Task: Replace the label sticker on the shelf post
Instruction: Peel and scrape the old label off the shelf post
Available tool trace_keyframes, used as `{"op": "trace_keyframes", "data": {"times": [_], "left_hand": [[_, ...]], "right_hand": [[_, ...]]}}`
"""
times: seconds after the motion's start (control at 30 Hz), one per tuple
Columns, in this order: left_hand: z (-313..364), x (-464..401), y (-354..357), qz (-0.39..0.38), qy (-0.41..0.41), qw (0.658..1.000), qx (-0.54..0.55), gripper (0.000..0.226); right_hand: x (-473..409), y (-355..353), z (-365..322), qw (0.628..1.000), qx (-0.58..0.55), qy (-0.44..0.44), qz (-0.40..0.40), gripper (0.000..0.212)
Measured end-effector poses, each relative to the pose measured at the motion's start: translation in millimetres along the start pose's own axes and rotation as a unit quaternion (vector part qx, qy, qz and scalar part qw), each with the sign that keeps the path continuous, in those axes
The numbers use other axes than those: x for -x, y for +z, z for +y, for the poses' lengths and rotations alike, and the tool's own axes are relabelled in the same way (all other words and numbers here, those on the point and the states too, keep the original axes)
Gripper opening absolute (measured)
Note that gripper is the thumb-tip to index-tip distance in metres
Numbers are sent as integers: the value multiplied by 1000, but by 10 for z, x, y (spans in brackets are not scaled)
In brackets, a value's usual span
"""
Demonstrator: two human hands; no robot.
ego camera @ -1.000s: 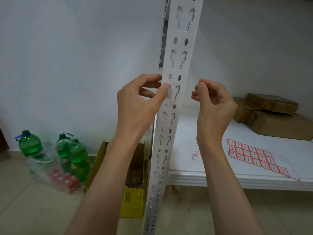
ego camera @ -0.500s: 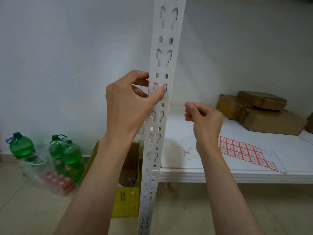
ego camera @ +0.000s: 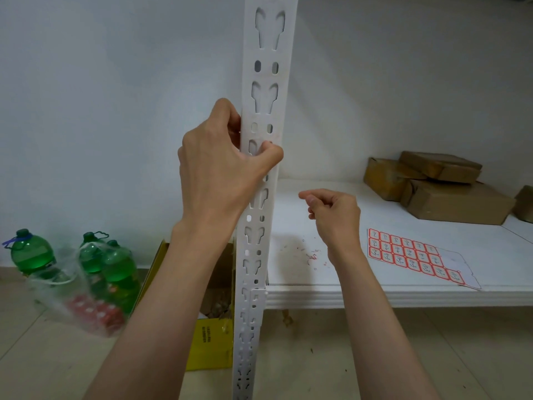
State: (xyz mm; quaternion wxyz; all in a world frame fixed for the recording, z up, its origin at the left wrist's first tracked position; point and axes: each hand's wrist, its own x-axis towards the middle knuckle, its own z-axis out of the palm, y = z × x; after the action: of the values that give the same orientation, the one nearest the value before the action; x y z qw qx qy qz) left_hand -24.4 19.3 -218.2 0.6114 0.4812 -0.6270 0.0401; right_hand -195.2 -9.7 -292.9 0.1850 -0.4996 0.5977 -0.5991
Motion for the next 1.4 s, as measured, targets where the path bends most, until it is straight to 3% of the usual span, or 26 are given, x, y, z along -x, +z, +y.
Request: {"op": "trace_keyframes", "data": {"times": [0.37, 0.47, 0.6, 0.77, 1.0, 1.4], "left_hand": [[-29, 27, 71, 11, 11, 1000, 1, 37], [-48, 44, 100, 15, 13, 1000, 20, 37], [-76, 44, 99, 12, 17, 999, 47, 36], [-83, 50, 87, 5, 19, 998, 61, 36], [-70, 77, 172, 1, 0, 994, 107, 35], [-90, 48, 129, -23, 17, 997, 72, 35]], "right_hand": [[12, 6, 72, 1000, 8, 29, -3, 21], [20, 15, 74, 999, 8, 39, -4, 8], [17, 27, 88, 998, 22, 57, -9, 19], [40, 28, 75, 997, 30, 58, -27, 10], [56, 28, 72, 998, 19, 49, -29, 20], [-5, 20, 186, 998, 55, 34, -21, 22]]}}
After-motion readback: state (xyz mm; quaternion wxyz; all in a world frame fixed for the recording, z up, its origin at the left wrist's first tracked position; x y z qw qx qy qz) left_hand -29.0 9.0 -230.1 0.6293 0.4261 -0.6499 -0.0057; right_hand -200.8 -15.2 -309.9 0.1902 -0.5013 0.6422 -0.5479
